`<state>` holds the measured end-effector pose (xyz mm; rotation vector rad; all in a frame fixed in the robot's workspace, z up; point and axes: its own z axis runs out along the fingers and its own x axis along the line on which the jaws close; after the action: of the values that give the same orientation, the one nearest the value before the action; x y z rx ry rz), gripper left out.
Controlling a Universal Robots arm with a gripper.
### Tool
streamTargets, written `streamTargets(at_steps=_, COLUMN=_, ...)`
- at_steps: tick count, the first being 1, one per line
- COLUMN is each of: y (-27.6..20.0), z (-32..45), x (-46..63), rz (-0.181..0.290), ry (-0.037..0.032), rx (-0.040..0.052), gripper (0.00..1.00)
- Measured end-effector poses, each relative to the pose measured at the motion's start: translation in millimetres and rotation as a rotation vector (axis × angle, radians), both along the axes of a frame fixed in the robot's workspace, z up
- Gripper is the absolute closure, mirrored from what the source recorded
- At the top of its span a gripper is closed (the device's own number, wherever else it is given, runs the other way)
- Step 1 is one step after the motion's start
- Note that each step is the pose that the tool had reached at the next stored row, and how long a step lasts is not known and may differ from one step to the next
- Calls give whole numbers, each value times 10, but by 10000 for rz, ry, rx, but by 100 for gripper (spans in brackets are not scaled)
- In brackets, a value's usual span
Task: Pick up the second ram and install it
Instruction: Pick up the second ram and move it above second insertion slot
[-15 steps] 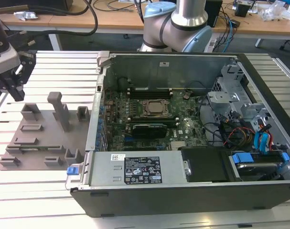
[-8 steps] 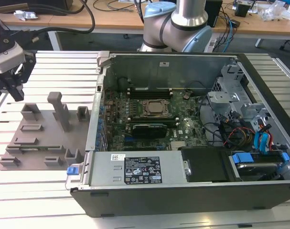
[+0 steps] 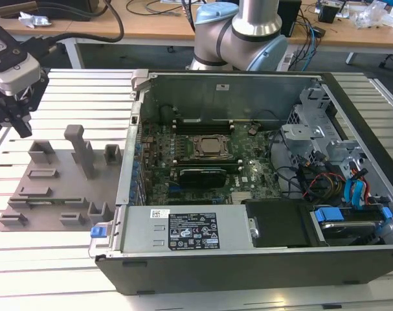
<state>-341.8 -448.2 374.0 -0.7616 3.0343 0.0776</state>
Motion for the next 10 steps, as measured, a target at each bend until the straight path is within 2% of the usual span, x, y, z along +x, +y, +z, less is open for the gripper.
streamTargets(at_steps=2, y=0, z=0, x=0, rz=344, ry=0, rx=0, gripper=90)
streamTargets(at_steps=6, y=0, z=0, x=0, rz=692, ry=0, rx=0, gripper=90)
streamTargets(at_steps=10, y=0, z=0, x=0, rz=1363, ry=-1, rx=0, gripper=90)
